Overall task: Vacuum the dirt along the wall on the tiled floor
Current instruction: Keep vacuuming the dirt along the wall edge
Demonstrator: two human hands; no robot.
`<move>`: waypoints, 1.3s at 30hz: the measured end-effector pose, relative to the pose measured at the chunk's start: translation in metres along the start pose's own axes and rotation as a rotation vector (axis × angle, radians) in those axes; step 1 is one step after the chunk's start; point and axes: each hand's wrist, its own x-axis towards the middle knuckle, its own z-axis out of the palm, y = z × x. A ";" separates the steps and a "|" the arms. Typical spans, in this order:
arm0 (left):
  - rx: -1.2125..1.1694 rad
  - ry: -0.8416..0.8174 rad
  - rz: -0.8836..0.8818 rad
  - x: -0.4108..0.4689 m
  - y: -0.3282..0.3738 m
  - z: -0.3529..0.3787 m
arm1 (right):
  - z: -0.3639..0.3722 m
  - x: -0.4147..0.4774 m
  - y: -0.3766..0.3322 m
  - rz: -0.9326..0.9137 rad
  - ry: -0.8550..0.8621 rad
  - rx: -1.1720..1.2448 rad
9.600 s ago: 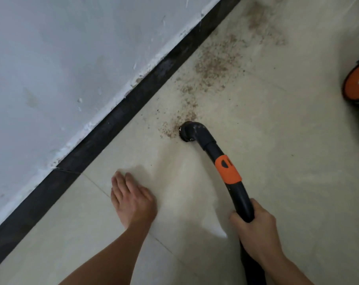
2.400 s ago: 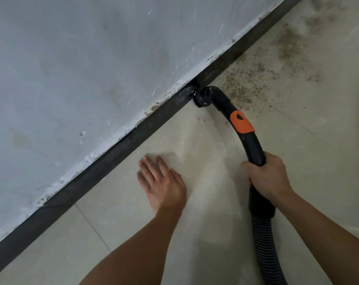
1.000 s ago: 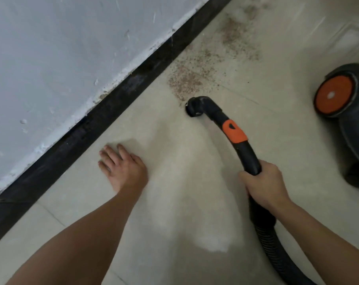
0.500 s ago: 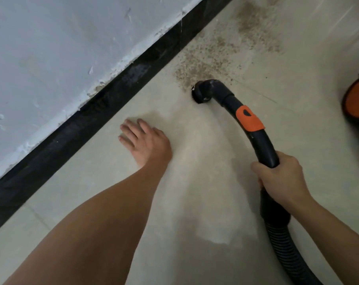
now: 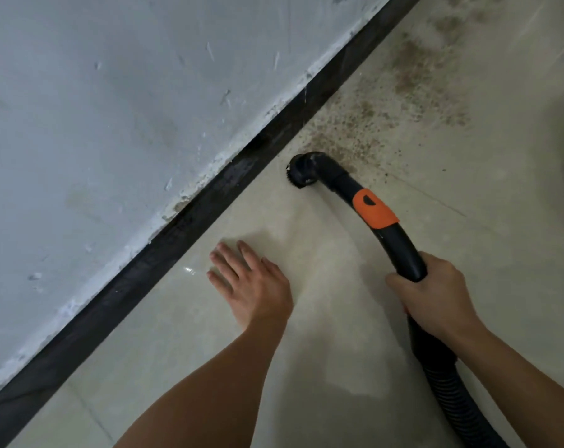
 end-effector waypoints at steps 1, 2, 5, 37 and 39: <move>-0.002 0.012 0.003 0.001 0.000 0.001 | -0.001 0.005 -0.003 0.004 0.022 0.012; -0.004 0.018 0.004 0.001 0.000 0.001 | -0.001 0.009 -0.006 0.005 0.034 0.022; -0.012 0.012 0.001 0.001 -0.002 0.004 | 0.003 0.018 -0.015 0.001 -0.002 0.035; 0.024 -0.036 -0.014 0.002 0.001 -0.004 | -0.085 -0.077 0.114 0.385 0.298 0.130; 0.026 -0.029 -0.014 0.001 0.000 -0.004 | -0.074 -0.072 0.105 0.332 0.284 0.145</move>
